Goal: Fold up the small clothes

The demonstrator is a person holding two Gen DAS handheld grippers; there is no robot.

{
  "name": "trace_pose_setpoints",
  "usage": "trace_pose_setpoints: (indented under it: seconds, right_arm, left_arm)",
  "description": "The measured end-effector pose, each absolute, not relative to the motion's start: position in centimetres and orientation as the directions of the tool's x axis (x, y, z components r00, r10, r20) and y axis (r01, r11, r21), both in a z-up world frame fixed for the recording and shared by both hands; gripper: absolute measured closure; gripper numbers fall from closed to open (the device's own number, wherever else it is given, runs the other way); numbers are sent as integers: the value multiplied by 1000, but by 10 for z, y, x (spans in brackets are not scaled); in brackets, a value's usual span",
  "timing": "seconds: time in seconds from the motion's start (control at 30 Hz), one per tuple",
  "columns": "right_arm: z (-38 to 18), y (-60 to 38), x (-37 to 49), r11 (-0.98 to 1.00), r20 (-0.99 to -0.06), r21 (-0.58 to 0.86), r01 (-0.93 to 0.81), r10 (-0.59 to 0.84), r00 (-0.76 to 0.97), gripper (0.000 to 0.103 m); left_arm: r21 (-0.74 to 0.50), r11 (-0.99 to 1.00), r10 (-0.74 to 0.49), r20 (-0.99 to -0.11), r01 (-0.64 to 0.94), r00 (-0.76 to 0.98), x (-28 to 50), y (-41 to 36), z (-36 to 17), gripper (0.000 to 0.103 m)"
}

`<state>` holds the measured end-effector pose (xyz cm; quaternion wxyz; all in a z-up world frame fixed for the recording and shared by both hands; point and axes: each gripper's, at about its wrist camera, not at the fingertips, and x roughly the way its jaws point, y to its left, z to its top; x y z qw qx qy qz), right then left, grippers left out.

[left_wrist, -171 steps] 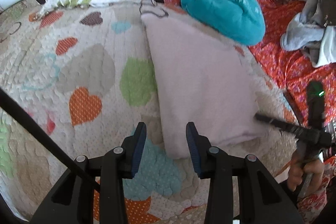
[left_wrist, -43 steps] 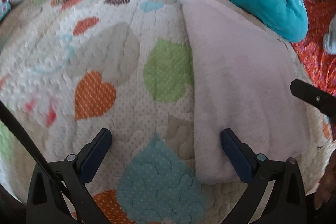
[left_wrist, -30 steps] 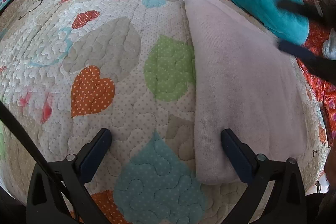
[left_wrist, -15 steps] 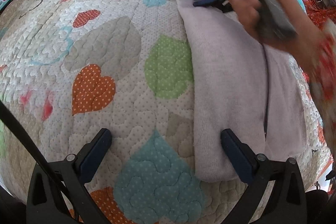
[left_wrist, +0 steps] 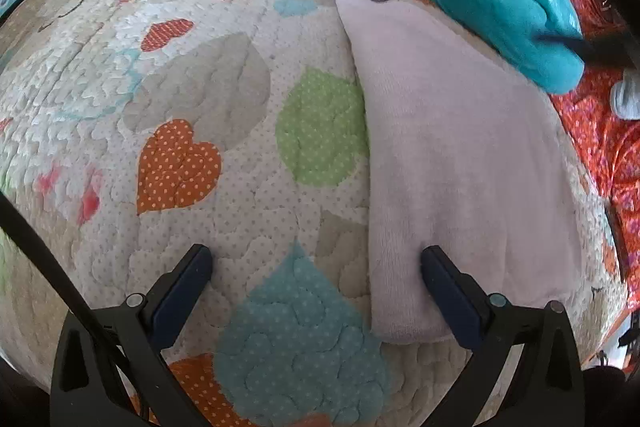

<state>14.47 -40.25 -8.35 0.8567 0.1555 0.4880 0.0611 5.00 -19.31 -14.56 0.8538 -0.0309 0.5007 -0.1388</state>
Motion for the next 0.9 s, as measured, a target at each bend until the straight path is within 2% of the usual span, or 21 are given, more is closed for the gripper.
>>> trace_pose_setpoints:
  seconds: [0.07, 0.2, 0.37, 0.47, 0.6, 0.7, 0.9]
  right_arm:
    - [-88, -416, 99, 958, -832, 277, 71, 202, 516, 22]
    - [-105, -432, 37, 964, -834, 218, 152, 103, 542, 22]
    - [-133, -445, -9, 919, -788, 298, 258, 84, 610, 22]
    - [-140, -444, -21, 913, -770, 284, 292, 35, 638, 22]
    - [-136, -429, -26, 942, -768, 170, 291, -58, 638, 22]
    - [-136, -418, -27, 955, -767, 84, 285, -121, 630, 22]
    - [-144, -407, -25, 964, -779, 51, 259, -124, 614, 22]
  left_arm:
    - [-199, 960, -272, -829, 198, 489, 47, -192, -146, 0]
    - [-138, 967, -234, -809, 213, 540, 40, -199, -142, 0]
    - [-87, 969, -210, -784, 232, 585, 24, -206, -119, 0]
    - [-77, 960, -233, -748, 268, 621, 12, -211, -100, 0]
    - [-21, 957, -222, -697, 291, 682, 3, -221, -80, 0]
    - [-8, 952, -225, -696, 307, 681, 1, -226, -77, 0]
    - [7, 956, -197, -728, 293, 657, 6, -224, -83, 0]
